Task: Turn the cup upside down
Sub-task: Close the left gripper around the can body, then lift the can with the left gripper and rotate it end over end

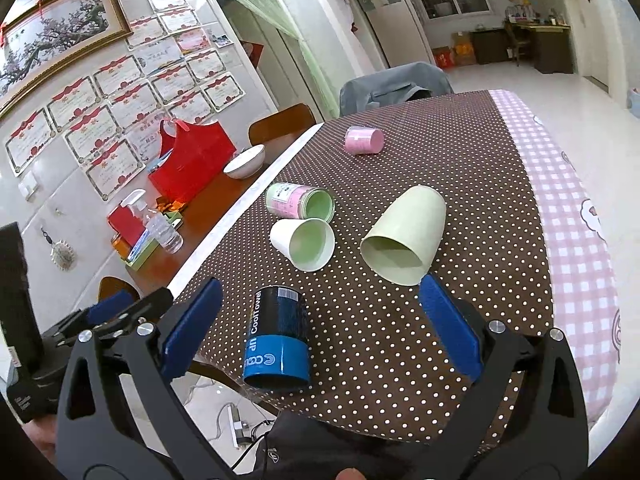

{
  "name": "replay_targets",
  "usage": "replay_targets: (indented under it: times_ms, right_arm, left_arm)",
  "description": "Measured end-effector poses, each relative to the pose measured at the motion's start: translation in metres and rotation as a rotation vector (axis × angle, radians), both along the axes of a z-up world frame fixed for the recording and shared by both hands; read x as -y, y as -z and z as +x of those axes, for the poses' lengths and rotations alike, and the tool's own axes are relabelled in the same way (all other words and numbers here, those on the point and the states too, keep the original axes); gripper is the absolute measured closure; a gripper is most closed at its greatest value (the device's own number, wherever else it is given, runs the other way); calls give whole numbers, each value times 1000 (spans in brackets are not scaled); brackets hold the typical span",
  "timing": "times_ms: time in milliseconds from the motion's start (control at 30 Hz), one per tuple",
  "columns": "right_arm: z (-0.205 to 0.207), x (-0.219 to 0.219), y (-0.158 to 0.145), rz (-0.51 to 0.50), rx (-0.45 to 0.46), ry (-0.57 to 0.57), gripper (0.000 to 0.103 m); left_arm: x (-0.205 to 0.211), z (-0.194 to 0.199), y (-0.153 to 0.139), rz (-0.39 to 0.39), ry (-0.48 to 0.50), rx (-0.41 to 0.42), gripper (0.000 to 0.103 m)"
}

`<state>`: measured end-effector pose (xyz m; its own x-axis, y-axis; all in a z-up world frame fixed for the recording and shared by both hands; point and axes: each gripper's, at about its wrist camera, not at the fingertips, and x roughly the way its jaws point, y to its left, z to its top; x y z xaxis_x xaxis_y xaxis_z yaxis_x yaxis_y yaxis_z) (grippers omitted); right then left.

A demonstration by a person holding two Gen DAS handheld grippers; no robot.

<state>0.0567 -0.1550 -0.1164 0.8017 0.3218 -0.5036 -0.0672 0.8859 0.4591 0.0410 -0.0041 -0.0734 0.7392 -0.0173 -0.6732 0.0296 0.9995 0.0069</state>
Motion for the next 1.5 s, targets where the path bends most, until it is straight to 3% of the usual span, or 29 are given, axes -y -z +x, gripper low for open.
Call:
replay_targets:
  times_ms: [267,700,1400,1500]
  right_arm:
    - [5,12,13,30,-24,14,6]
    - [13,33,38,74,-68,35,6]
    - [15,39,48,94,-93,39,6]
    - [16,39,47,93,-94,41,6]
  left_arm:
    - [8,31,32,-79,5,-179,20]
    - [17,84,92,-145,-53,-417,20]
    - [31,127,130,-284,-30,-574,21]
    - [36,132,132,-291,16,-575,37]
